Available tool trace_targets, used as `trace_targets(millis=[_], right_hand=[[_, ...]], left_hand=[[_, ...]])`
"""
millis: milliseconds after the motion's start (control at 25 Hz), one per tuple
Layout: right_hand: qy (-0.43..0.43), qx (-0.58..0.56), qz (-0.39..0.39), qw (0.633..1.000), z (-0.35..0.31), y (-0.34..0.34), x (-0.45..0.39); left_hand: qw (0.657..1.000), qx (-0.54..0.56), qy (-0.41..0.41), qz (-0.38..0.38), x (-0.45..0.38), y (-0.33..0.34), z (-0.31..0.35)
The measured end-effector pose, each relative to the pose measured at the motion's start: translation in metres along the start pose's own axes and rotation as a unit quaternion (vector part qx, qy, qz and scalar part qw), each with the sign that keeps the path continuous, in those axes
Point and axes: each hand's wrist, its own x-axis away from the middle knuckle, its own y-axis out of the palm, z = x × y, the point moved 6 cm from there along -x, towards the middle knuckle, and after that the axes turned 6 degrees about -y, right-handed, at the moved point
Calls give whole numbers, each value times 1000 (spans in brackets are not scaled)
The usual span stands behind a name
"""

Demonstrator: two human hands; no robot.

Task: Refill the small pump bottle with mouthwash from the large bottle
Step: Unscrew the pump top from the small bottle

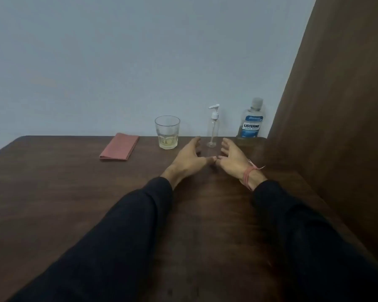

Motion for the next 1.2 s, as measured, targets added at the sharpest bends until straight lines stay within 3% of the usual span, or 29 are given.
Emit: trace_targets(millis=[240, 360, 440, 680, 840, 960, 1080, 1200], right_hand=[[-25, 42, 37, 998, 7, -1, -56], [-53, 79, 47, 994, 5, 2, -61], [-64, 84, 34, 994, 6, 2, -53], [-98, 71, -98, 988, -6, 14, 34], [-93, -11, -203, 975, -22, 34, 107], [-150, -115, -170, 967, -53, 44, 146], [-217, -241, -88, 942, -90, 52, 170], [-238, -263, 8, 935, -103, 63, 175]], left_hand=[[998, -32, -5, 54, -65, 10, 10], [992, -42, 18, 118, -72, 8, 11], [992, -26, 28, 118, -65, 6, 11], [993, -67, 75, 60, 32, -18, 3], [995, -64, 76, 26, 122, -46, -20], [998, -47, 49, 8, 176, -62, -38], [999, -16, 34, 29, 203, -67, -46], [998, -14, 32, 45, 206, -66, -45]])
